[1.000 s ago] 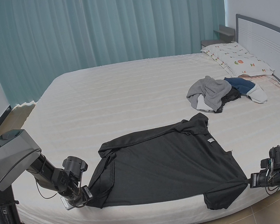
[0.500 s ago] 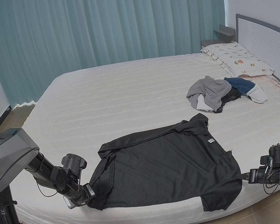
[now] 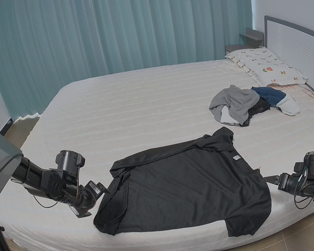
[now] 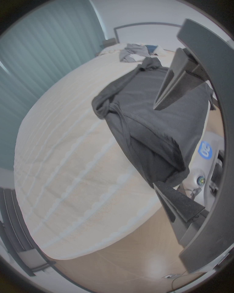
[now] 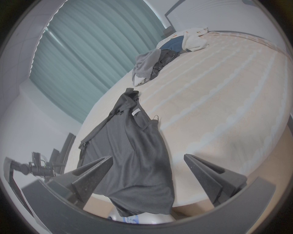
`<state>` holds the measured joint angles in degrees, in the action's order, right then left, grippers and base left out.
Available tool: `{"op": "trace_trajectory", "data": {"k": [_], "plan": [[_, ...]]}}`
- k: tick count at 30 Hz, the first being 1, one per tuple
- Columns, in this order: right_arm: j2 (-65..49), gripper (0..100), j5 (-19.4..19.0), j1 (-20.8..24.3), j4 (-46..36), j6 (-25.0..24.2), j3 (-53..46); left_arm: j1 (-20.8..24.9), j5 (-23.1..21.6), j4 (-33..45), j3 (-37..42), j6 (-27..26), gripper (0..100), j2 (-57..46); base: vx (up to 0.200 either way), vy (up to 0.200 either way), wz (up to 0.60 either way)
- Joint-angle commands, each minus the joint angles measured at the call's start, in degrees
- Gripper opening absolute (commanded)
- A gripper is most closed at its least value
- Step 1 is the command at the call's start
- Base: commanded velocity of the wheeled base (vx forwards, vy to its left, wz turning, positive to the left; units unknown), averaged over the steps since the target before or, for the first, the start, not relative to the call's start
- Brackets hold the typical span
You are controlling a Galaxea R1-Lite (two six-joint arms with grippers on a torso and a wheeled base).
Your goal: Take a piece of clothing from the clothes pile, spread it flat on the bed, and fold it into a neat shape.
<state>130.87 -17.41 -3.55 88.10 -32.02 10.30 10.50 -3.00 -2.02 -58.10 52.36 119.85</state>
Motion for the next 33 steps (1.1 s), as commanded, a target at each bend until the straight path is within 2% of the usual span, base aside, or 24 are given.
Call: {"op": "trace_trajectory", "data": {"k": [1, 7, 11, 18, 25, 33], "plan": [[-1.32, 100, 0.01, 0.47, 0.14, -1.99, 1.3, -0.04, -0.78, 0.09, -3.07, 1.25, 100, -0.23, 0.2, 0.0, 0.0], [-1.05, 100, 0.01, 1.53, 0.14, -2.25, 1.39, -0.04, -1.4, 0.09, -4.39, 1.52, 100, 1.71, 0.2, 0.0, 0.0], [-0.17, 100, -0.08, 1.88, 0.14, -2.25, 1.39, -0.13, -1.31, 0.18, -6.76, 3.72, 100, 3.99, 0.2, 0.0, 0.0], [0.97, 100, 0.01, 2.4, 0.23, -2.25, 1.74, -0.3, -1.4, 0.0, -8.43, 4.24, 100, 5.93, 0.0, 0.0, 0.0], [1.59, 100, 0.01, 2.76, 0.14, -6.38, 3.06, 0.23, -0.78, 0.09, -14.94, 7.76, 100, 11.2, 0.0, 0.0, 0.0], [3.96, 100, -0.08, 2.84, 0.93, -10.78, 4.64, 1.54, -0.52, -0.09, -18.28, 7.14, 100, 13.4, 0.0, 0.0, 0.0]]}}
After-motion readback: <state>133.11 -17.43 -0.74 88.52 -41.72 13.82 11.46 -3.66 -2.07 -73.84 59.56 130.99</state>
